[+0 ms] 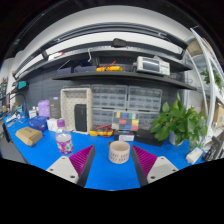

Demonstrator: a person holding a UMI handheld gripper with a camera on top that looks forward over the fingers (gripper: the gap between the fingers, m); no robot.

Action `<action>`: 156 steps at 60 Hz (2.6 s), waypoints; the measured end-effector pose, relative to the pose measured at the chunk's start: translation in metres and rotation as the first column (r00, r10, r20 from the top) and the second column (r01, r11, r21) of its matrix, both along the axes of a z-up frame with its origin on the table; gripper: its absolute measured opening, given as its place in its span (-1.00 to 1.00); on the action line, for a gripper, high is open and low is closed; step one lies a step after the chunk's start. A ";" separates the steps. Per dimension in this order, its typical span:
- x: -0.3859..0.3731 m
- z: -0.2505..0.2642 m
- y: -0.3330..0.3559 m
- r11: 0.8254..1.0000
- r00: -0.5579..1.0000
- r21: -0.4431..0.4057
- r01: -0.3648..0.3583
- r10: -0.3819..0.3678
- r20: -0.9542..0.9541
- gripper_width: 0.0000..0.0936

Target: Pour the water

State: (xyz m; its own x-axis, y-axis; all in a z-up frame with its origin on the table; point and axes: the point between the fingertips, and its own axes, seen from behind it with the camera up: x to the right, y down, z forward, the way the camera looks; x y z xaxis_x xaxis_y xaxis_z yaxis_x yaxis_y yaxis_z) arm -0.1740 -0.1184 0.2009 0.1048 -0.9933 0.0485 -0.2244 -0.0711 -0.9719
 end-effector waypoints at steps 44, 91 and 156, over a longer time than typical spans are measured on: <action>0.066 -0.088 0.189 0.997 0.994 0.056 -0.056 0.061 -0.091 0.60; 0.115 -0.090 0.186 0.985 1.000 0.173 0.001 -0.003 0.015 -0.18; 0.227 -0.056 0.096 -0.436 0.914 0.819 0.373 0.020 -0.406 -0.16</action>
